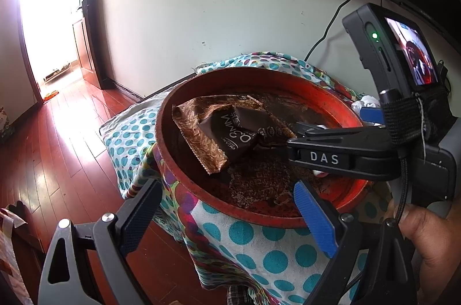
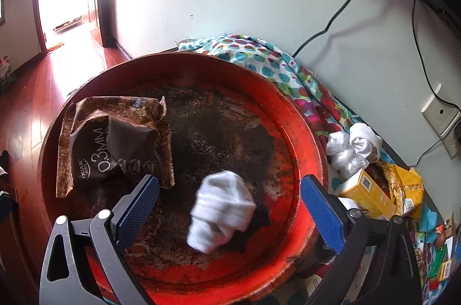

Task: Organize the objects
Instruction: 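Open the right gripper to drop the sock into the red tray, then withdraw the right gripper and move the left gripper toward the red box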

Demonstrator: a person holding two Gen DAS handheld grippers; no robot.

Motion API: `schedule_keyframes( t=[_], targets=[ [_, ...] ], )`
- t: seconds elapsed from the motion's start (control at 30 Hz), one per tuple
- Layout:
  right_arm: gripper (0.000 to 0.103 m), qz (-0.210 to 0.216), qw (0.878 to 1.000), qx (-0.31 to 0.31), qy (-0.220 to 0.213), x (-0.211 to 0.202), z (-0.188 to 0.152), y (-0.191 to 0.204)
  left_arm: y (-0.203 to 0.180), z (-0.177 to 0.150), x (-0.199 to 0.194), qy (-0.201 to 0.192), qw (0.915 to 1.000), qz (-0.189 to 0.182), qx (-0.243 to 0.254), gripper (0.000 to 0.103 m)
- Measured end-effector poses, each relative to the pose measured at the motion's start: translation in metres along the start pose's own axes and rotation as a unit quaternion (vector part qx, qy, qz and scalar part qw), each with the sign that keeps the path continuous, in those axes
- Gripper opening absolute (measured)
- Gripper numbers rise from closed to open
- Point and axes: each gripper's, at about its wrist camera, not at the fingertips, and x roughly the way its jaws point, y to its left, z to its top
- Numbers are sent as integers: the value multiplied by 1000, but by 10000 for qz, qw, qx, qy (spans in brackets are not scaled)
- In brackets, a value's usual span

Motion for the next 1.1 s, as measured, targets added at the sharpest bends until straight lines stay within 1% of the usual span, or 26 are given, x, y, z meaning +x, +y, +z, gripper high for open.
schedule_keyframes(
  t=[0.13, 0.27, 0.37, 0.47, 0.6, 0.67, 0.8, 0.87, 0.97, 1.1],
  targets=[
    [99, -41, 9999, 84, -82, -9, -3, -8, -3, 0, -3, -25, 10000, -1, 53, 95],
    [102, -171, 9995, 187, -169, -21, -6, -17, -6, 0, -8, -83, 9999, -13, 104, 95],
    [102, -322, 9990, 255, -201, -28, -11, -25, -9, 0, -12, -146, 9998, -44, 127, 95],
    [102, -460, 9978, 381, -285, -37, -20, -40, -13, 0, -16, -239, 9995, -93, 165, 95],
    [102, -626, 9963, 548, -209, -40, -34, -63, -23, -2, -21, -283, 9990, -170, 291, 95],
    [102, -767, 9948, 644, -200, -42, -43, -78, -29, -4, -22, -297, 9987, -213, 359, 95],
    [102, -889, 9911, 972, -197, -48, -66, -113, -43, -9, -29, -401, 9970, -387, 537, 95],
    [102, -957, 9883, 1183, -142, -49, -83, -136, -54, -14, -33, -440, 9952, -547, 680, 95],
    [102, -1170, 9828, 1426, -19, -47, -110, -168, -74, -25, -37, -455, 9919, -736, 934, 95],
    [102, -1325, 9767, 1683, 162, -43, -143, -204, -100, -39, -39, -388, 9872, -948, 1226, 95]
  ],
)
